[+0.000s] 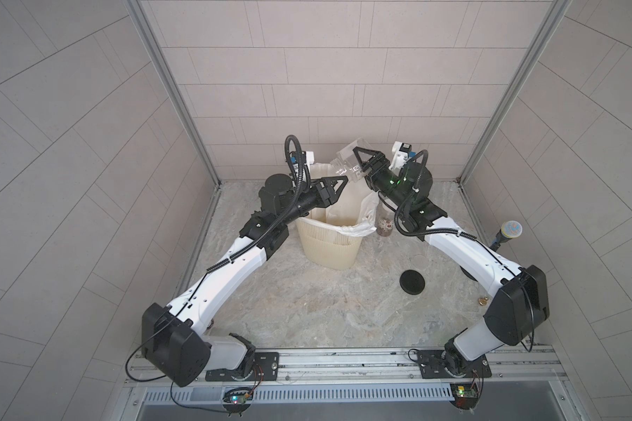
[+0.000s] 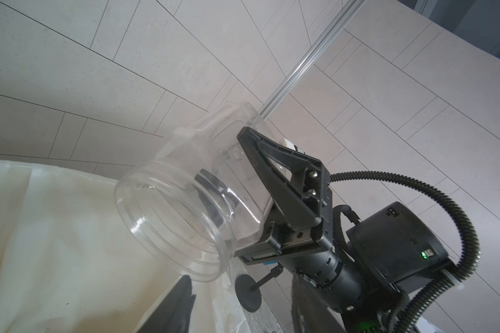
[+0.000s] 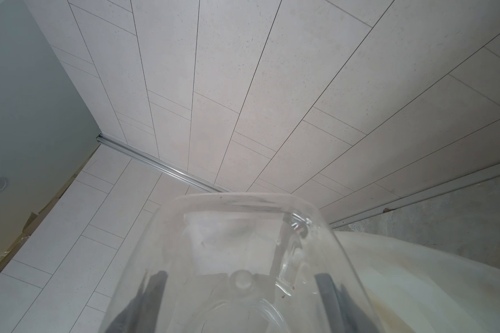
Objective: Empty the moldy dried flower tea in the jars
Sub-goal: Place the jar at the center of the board.
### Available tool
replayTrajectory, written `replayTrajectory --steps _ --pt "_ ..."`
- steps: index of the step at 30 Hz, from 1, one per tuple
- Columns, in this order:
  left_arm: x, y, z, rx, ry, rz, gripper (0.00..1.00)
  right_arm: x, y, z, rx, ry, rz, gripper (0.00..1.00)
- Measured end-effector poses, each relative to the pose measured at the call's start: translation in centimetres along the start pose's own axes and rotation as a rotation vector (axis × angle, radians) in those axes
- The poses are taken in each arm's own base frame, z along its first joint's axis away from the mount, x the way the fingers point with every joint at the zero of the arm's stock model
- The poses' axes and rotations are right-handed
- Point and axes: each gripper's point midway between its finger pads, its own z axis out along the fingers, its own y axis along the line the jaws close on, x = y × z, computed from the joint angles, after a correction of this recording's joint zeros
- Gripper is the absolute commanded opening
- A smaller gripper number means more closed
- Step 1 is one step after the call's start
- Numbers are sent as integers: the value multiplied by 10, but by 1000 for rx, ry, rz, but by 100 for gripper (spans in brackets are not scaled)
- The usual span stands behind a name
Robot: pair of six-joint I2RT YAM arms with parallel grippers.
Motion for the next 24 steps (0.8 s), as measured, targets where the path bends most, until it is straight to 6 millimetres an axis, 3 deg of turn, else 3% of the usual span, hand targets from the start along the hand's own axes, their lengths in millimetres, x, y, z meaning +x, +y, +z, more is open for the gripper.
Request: replayTrajectory --steps 10,19,24 --pt "3 7 17 31 -10 -4 41 2 5 3 -42 19 46 50" --pt "-6 0 18 62 -44 19 14 2 7 3 -59 36 74 49" --pt "-9 -4 18 71 -47 68 6 4 6 3 -59 53 92 50"
